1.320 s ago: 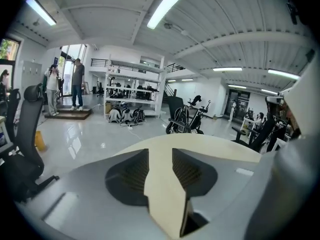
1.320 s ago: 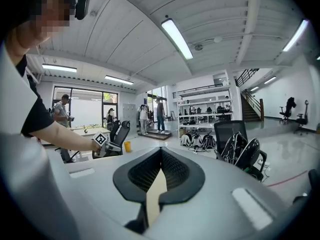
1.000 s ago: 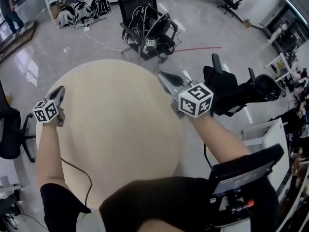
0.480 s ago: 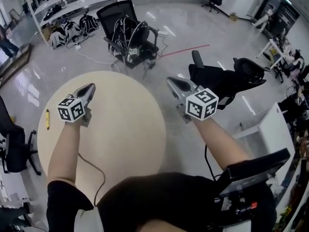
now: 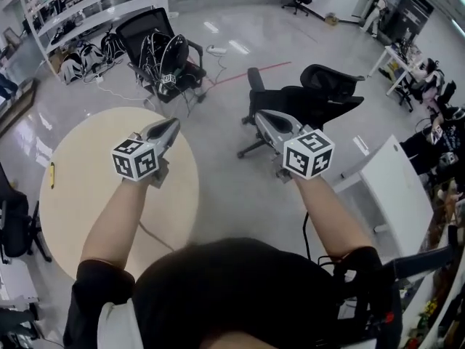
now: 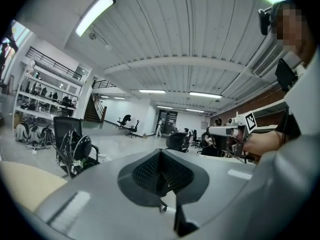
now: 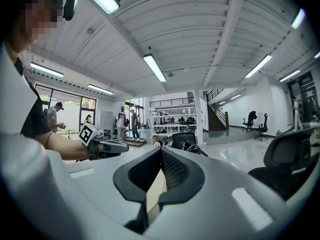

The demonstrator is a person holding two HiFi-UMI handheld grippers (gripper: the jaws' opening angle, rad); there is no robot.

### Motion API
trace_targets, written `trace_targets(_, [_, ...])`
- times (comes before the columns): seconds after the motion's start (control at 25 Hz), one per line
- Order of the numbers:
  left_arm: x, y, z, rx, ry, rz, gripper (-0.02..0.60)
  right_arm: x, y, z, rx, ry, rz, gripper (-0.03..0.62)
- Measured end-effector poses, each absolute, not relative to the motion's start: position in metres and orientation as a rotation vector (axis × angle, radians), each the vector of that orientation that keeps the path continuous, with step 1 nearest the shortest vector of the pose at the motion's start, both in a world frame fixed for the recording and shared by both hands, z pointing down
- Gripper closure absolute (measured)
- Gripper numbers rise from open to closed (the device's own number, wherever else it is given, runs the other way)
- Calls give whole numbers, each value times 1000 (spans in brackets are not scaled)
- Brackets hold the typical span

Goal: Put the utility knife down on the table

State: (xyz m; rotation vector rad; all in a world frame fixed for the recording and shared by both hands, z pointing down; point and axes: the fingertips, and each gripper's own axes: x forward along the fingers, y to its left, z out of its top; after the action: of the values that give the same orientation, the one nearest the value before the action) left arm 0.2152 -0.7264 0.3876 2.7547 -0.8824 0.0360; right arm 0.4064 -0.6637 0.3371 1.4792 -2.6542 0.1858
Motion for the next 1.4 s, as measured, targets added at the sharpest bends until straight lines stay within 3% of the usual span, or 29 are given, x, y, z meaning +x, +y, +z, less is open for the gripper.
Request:
trace_targets(0.32, [369,-614,355,2840,-669,-24,581,511,-557,333,1541,-2573,178,580])
trace_targets(0.56, [432,-548,355,2838,-493,-49,581,552,-498,342,1656,-2532,245,580])
trace_targets(1.4, [449,-515,358,2854,-316,-33,581,558,-463,355,1767,-2520,273,582])
